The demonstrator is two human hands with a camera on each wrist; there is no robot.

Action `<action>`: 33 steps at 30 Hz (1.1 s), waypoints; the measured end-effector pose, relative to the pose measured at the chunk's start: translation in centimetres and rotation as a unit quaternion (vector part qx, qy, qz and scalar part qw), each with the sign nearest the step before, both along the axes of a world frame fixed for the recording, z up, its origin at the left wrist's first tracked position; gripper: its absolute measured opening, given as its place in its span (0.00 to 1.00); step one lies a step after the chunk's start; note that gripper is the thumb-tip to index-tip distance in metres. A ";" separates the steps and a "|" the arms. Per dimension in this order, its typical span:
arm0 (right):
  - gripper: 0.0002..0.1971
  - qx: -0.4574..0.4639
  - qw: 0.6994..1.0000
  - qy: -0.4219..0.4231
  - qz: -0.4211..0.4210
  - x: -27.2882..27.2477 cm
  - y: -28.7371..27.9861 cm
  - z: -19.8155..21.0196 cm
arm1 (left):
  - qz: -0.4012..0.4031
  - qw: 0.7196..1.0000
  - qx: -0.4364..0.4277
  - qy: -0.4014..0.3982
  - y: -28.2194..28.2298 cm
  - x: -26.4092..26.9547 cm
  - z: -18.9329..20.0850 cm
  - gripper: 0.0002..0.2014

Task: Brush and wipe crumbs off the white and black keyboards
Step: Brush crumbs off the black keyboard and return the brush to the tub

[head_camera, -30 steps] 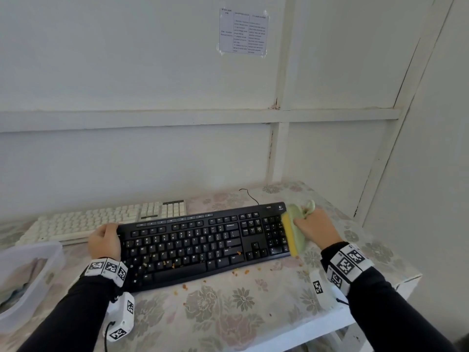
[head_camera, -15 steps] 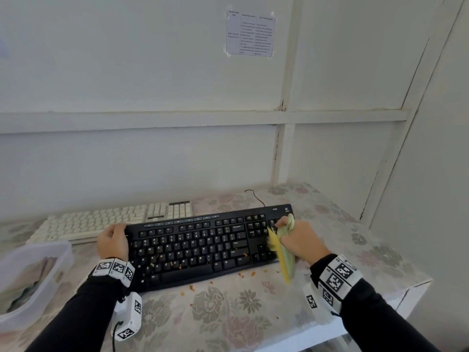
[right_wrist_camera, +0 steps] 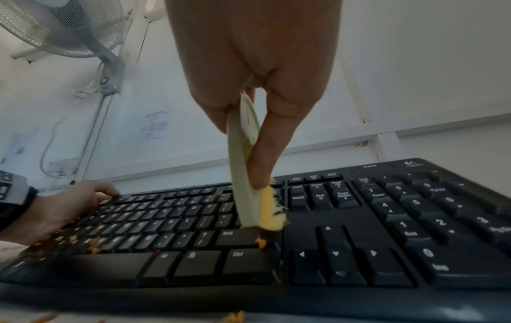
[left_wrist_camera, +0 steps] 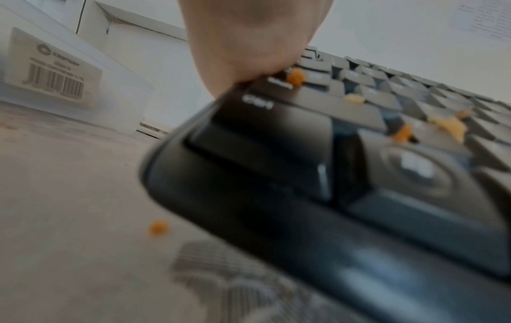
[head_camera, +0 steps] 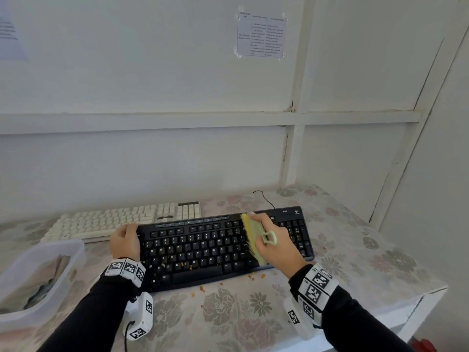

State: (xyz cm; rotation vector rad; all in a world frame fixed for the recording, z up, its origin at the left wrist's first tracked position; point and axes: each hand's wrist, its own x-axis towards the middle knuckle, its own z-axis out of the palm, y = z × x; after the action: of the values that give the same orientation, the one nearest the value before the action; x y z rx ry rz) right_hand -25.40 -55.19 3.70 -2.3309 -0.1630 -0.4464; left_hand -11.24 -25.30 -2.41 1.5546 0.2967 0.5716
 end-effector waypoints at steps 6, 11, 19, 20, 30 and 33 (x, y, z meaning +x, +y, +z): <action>0.19 -0.038 0.998 0.045 -0.026 -0.2 -1.0 0.9 | -0.013 1.000 -0.025 -0.001 0.2 0.2 -0.3 0.07; 0.18 0.027 0.993 -0.118 -0.006 1.2 1.4 1.2 | -0.018 0.999 -0.041 -0.002 0.2 0.1 -0.2 0.07; 0.19 -0.001 1.000 0.014 0.028 0.0 2.1 -0.2 | -0.021 0.999 -0.039 0.005 0.1 -0.2 0.0 0.14; 0.19 -0.015 0.999 0.031 0.022 -0.2 1.7 -0.1 | -0.021 0.999 -0.037 0.003 0.0 -0.2 0.0 0.14; 0.11 0.025 0.995 -0.092 0.002 1.5 1.9 1.3 | -0.010 1.000 -0.019 0.004 -0.1 -0.6 0.4 0.17; 0.11 0.008 0.999 -0.037 0.019 1.0 2.2 1.0 | -0.014 1.000 -0.013 0.001 -0.4 -0.9 0.8 0.17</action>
State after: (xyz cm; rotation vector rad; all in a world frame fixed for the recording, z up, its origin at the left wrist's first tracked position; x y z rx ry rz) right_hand -24.41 -53.02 4.67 -2.2930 -0.2376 -0.5124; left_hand -12.15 -25.66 -1.62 1.5314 0.2820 0.5416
